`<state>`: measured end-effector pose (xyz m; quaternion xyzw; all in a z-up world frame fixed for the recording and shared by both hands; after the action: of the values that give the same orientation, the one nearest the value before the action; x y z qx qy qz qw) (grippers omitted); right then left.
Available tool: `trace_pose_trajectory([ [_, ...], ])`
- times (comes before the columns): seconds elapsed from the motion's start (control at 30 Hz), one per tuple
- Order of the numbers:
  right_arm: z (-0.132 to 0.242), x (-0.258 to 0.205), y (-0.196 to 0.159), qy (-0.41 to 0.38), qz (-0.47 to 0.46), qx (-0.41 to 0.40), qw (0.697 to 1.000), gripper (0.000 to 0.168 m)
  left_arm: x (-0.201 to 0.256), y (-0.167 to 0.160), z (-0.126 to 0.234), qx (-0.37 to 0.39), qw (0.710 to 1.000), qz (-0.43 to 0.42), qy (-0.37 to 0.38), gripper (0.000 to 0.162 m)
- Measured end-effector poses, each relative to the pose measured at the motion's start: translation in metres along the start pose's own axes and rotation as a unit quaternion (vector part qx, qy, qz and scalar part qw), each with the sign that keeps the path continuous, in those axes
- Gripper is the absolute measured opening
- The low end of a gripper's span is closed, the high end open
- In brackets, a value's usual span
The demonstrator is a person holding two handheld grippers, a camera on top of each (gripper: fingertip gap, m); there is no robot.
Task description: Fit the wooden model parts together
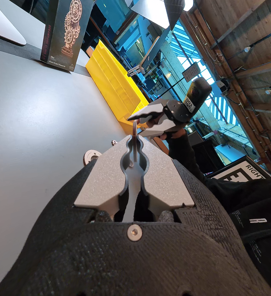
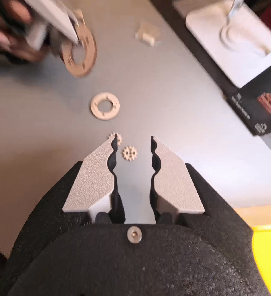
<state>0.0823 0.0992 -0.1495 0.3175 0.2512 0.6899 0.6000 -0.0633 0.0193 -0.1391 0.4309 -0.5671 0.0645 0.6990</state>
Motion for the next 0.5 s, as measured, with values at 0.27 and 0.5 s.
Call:
trace_pose_trajectory([
  [0.27,-0.003,-0.033,0.075,0.153,-0.113,0.265,0.945,0.033,0.017,-0.002,-0.004,0.003,0.998,0.015,-0.063,0.002],
  [0.5,-0.021,-0.049,0.087,0.196,-0.156,0.287,0.924,0.012,0.03,-0.001,-0.004,0.01,0.996,-0.001,-0.085,0.002],
])
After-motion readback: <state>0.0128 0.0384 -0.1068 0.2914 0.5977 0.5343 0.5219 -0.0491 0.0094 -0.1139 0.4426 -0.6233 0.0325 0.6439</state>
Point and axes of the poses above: each gripper's, where its closed fingertips meet, z back along the fingers, y out of its top, x = y × z across the jaws, the point moved 3 cm from there along z, back along the fingers, and after that the axes turned 8 degrees about z, right-handed, at the moved point
